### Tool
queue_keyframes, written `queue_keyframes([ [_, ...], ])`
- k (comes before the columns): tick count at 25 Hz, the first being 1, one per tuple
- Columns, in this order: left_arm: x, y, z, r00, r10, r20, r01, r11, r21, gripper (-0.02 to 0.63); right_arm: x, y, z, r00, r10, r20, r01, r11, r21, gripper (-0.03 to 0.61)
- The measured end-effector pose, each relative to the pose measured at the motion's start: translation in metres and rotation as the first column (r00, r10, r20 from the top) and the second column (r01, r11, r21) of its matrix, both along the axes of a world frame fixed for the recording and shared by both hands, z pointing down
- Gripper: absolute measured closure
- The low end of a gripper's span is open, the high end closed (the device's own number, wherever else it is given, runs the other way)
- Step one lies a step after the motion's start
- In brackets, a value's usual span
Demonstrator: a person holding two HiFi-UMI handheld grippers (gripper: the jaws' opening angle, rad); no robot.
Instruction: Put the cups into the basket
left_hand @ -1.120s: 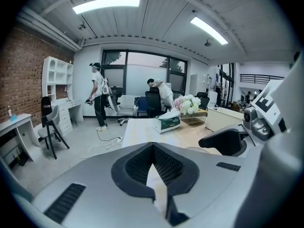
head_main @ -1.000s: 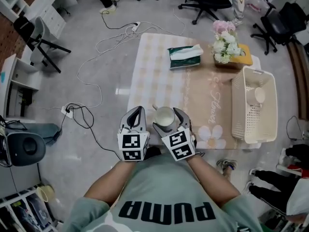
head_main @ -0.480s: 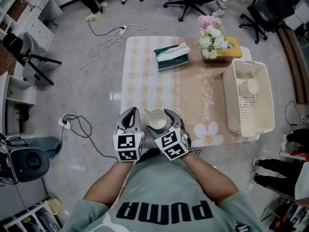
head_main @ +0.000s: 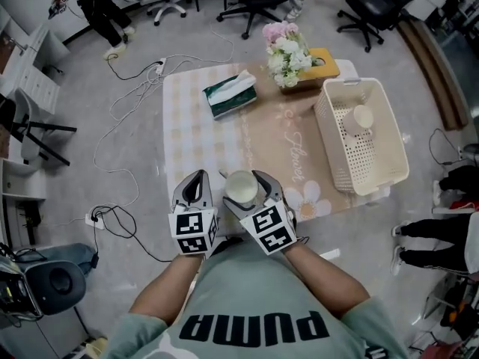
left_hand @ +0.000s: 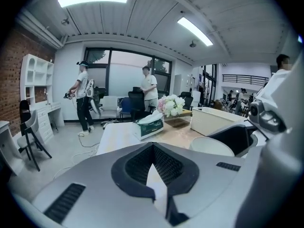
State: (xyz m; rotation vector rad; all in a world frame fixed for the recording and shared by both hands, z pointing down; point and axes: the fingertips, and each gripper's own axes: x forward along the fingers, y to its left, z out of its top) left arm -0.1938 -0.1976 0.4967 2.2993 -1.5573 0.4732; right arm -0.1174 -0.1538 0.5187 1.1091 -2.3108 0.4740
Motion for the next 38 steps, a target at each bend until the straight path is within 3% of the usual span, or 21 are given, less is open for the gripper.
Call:
queue_keyframes([
  [8,0.089,-0.011,-0.027,0.983,0.178,-0.036,-0.177,0.984,0.031,0.615,0.089,-0.006,-0.043,0.969,0.243,0.036,-0.243,0.970,0.021,0.192],
  [15,0.182,-0.015,-0.058,0.930,0.363,-0.055,-0.358,0.930,0.083,0.615,0.172,-0.008,-0.082,0.898,0.438,0.047,-0.440,0.895,0.076,0.192],
  [26,0.263,-0.017,-0.079,0.889,0.453,-0.065,-0.447,0.890,0.088,0.617,0.260,-0.010,-0.111,0.831,0.552,0.064,-0.556,0.825,0.103,0.192],
  [38,0.322,-0.035,-0.082,0.872,0.487,-0.040,-0.482,0.871,0.089,0.615,0.331,-0.045,-0.113,0.814,0.580,0.027,-0.580,0.808,0.107,0.192],
])
